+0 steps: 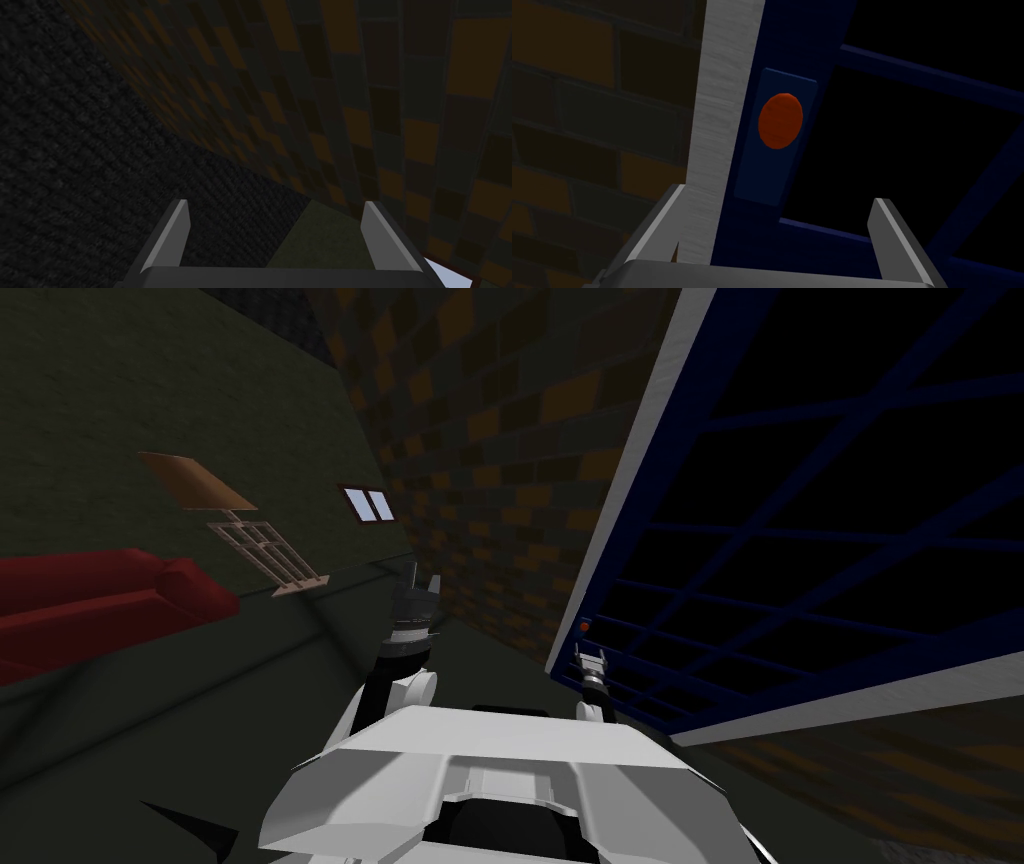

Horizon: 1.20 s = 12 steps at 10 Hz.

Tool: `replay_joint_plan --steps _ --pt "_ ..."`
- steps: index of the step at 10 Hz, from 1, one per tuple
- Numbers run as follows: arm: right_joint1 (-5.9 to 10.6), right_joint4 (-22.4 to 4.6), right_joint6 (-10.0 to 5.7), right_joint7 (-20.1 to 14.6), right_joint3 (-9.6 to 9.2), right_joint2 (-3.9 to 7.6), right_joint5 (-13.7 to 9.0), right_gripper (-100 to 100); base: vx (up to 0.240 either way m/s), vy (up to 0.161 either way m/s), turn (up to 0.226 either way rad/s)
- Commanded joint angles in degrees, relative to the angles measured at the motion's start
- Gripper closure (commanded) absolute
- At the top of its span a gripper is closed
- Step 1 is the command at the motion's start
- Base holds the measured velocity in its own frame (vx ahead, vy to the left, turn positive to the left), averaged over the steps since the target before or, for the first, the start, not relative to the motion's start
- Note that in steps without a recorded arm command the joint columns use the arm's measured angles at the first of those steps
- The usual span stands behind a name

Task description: Pull the door open

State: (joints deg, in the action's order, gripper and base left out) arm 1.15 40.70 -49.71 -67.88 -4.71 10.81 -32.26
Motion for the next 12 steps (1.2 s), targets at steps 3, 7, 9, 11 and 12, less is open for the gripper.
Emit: replay_joint_plan --steps 3,7,9,11,12 --pt "0.29 0.28 0.33 -5.77 -0.85 -0.39 -2.18 -100 -0.049 -0.013 0.032" --pt "-0.03 -0.21 0.0 -8.56 -0.85 0.58 -2.9 -100 0.01 -0.006 0.031" --pt "-0.57 -0.71 -0.41 -10.02 -0.58 1.86 -3.1 -100 0.184 -0.015 0.07" --pt "-1.39 -1.48 -1.04 -12.26 -0.15 3.82 -3.41 -100 0.212 -0.013 0.111" --pt "-1.39 -1.48 -1.04 -12.26 -0.15 3.82 -3.41 -100 0.15 -0.001 0.033"
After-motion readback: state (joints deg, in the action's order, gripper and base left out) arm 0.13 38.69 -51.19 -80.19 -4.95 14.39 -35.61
